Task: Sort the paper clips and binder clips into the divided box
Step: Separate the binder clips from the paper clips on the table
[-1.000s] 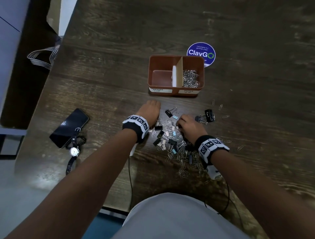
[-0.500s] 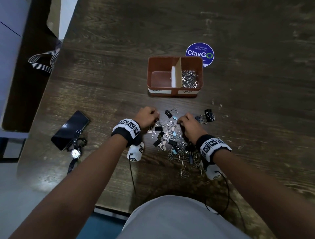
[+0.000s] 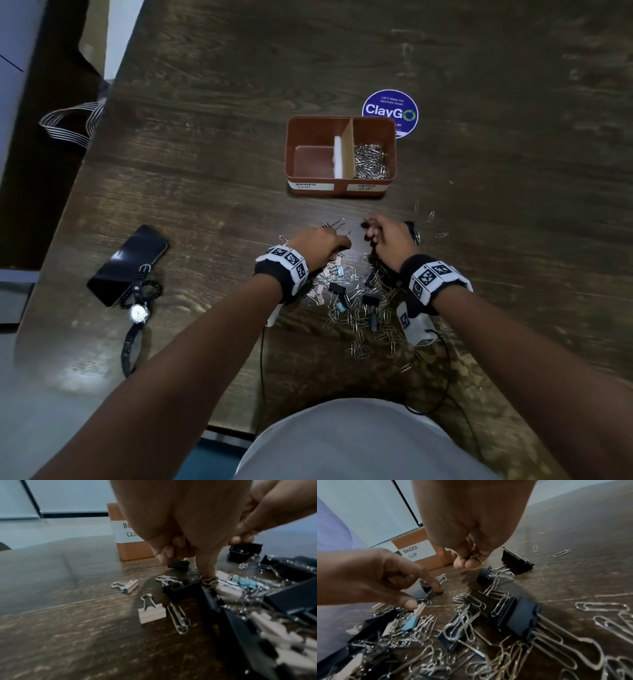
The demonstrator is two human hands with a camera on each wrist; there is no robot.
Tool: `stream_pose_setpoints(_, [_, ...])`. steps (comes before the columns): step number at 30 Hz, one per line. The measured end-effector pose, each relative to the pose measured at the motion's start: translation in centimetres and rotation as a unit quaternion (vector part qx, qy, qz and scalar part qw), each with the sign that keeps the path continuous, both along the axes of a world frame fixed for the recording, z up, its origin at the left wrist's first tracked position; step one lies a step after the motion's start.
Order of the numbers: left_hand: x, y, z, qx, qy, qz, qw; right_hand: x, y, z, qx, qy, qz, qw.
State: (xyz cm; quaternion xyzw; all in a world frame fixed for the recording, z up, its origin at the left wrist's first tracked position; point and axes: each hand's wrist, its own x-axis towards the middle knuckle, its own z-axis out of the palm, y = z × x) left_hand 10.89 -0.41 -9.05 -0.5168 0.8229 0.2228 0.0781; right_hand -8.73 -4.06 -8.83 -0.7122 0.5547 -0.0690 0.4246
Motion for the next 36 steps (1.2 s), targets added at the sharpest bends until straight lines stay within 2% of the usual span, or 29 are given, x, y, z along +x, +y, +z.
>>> stream_pose_setpoints(5, [-0.4, 0.2, 0.2, -0.023, -0.055, -0.041, 0.997, -0.5, -0.6, 1.4, 0.003, -0.008, -0.029, 1.0])
stream_pose_setpoints(8, [-0.7, 0.4, 0.4, -0.003, -0.074, -0.028, 0.997, -0.6, -1.0, 2.3, 0.014, -0.028, -0.025, 0.999])
stream_pose_setpoints(13, [-0.4, 0.1, -0.1, 0.037, -0.079, -0.052, 0.995, -0.1, -3.4, 5.0, 0.011, -0.06, -0.025, 0.998])
stream_pose_setpoints(16, [-0.3, -0.9, 1.5, 0.074, 0.012, 0.031, 0.997, 0.1, -5.9, 6.8, -0.032, -0.091, -0.061, 0.993])
stream_pose_setpoints(19, [-0.2, -2.8, 5.0, 0.075, 0.131, 0.096, 0.984, 0.3, -8.5, 8.1, -0.025, -0.134, -0.113, 0.984])
stream_pose_setpoints(23, [-0.2, -7.6, 10.0, 0.022, 0.251, 0.155, 0.955, 1.1, -11.1, 9.8, 0.045, -0.206, -0.158, 0.965])
stream_pose_setpoints(26, [-1.2, -11.6, 12.7, -0.017, 0.287, 0.201, 0.936, 1.9, -12.4, 9.7, 0.103, -0.229, -0.195, 0.948])
stream_pose_setpoints(29, [-2.3, -14.5, 13.8, -0.02, 0.219, 0.205, 0.954, 1.6, -13.0, 8.4, 0.111, -0.223, -0.247, 0.937])
stream_pose_setpoints(33, [-2.8, -15.0, 12.9, 0.041, 0.111, 0.192, 0.974, -0.8, -12.1, 6.8, 0.044, -0.21, -0.31, 0.926])
stream_pose_setpoints(36, [-2.8, -14.0, 11.8, 0.038, 0.101, 0.193, 0.975, -3.3, -10.6, 5.7, 0.01, -0.127, -0.321, 0.938])
